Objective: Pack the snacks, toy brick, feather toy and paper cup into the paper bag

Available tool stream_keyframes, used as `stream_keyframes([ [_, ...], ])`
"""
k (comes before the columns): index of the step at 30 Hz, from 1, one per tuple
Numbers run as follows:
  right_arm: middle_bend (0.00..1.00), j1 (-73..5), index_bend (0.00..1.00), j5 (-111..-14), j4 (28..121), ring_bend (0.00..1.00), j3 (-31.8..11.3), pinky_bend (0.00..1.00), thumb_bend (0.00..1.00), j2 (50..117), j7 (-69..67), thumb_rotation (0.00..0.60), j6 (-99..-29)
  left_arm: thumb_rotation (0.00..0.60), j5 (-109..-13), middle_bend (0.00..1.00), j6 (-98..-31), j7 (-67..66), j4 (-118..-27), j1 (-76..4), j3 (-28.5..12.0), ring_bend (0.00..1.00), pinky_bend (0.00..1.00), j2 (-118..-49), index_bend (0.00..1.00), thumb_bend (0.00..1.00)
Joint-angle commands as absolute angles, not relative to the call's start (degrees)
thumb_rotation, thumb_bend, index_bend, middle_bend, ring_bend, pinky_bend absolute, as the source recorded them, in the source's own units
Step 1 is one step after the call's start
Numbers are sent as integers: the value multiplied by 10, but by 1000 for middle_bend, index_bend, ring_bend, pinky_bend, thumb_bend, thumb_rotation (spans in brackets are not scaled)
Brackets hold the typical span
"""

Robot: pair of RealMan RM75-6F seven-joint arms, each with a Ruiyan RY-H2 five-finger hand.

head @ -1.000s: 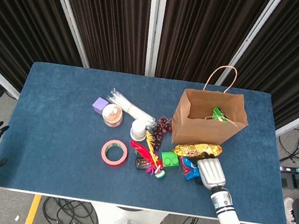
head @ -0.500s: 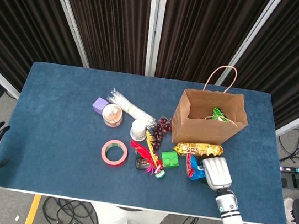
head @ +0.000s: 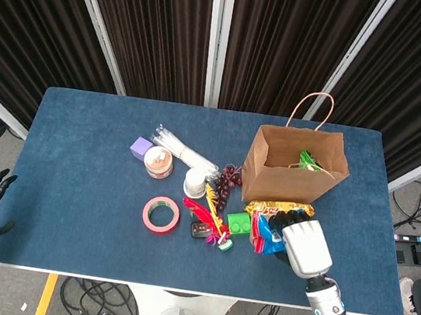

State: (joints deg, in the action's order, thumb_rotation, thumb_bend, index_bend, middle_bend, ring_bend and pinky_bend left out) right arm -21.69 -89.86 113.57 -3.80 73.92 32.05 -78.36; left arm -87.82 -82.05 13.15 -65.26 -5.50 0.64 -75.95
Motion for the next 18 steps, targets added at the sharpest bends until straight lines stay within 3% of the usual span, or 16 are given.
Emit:
stream_keyframes([
  [1,587,-225,704,-947,1217,466,-64,544,317,701,373,600,-801,600,-880,84,-822,128,-657,-56,7,24,167,-758,104,257],
  [8,587,-273,704,-951,1275,466,-153,546,313,700,451,600,-788,600,-880,85,-824,124,-667,-58,4,24,166,-753,103,257],
  [13,587,-330,704,-900,1237,466,-243,546,312,727,504,600,-777,600,-881,84,-823,125,-667,-58,6,24,166,-752,104,257],
  [18,587,-370,704,-868,1170,466,-293,546,315,745,520,600,-780,600,-879,84,-821,129,-664,-59,6,24,166,-752,104,257],
])
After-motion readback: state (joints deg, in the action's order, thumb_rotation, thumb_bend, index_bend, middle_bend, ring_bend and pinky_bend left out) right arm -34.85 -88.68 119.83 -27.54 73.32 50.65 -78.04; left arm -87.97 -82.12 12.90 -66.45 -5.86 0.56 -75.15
